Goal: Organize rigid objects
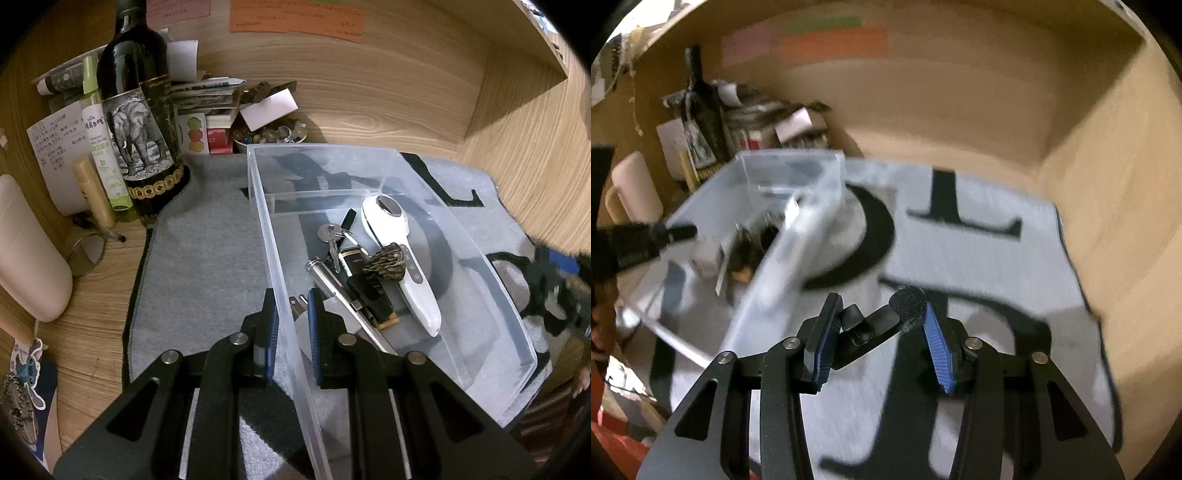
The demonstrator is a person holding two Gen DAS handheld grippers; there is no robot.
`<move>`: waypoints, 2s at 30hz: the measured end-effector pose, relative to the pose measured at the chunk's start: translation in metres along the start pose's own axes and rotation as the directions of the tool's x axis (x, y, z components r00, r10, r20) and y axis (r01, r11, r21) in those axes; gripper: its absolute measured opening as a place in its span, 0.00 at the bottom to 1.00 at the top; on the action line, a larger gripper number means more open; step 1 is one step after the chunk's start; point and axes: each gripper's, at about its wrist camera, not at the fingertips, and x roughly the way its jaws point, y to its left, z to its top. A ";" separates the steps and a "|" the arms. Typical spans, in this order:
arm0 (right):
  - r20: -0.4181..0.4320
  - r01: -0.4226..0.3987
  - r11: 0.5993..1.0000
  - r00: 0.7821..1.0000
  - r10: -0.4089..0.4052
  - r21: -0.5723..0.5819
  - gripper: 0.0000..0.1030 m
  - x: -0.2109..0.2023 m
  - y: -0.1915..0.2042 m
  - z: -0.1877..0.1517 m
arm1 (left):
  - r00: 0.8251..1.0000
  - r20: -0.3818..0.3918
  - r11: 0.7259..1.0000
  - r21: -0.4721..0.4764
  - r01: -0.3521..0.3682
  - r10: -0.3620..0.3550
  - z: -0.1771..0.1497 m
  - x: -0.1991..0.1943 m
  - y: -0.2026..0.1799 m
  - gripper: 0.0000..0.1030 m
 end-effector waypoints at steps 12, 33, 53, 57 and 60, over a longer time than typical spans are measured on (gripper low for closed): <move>0.099 -0.099 0.983 0.988 0.115 -0.152 0.40 0.012 0.048 0.069 | 1.000 -0.006 1.000 -0.017 0.025 -0.025 0.000 -0.001 0.005 0.13; -0.176 -0.294 0.904 0.952 0.250 -0.309 0.47 0.077 0.110 0.067 | 1.000 -0.008 0.999 -0.035 0.018 -0.019 0.000 -0.002 0.004 0.13; 0.078 -0.238 0.943 0.962 0.262 -0.234 0.82 -0.001 0.057 0.047 | 0.958 0.255 0.991 -0.011 -0.131 0.129 0.009 -0.073 -0.028 0.79; 0.151 -0.212 0.953 0.957 0.248 -0.218 0.86 -0.026 0.043 0.038 | 0.921 0.374 0.994 -0.003 -0.113 0.106 0.004 -0.105 -0.048 0.97; 0.197 -0.192 0.963 0.953 0.229 -0.189 0.97 -0.042 0.031 0.033 | 0.892 0.444 0.995 0.008 -0.100 0.086 -0.001 -0.123 -0.061 0.98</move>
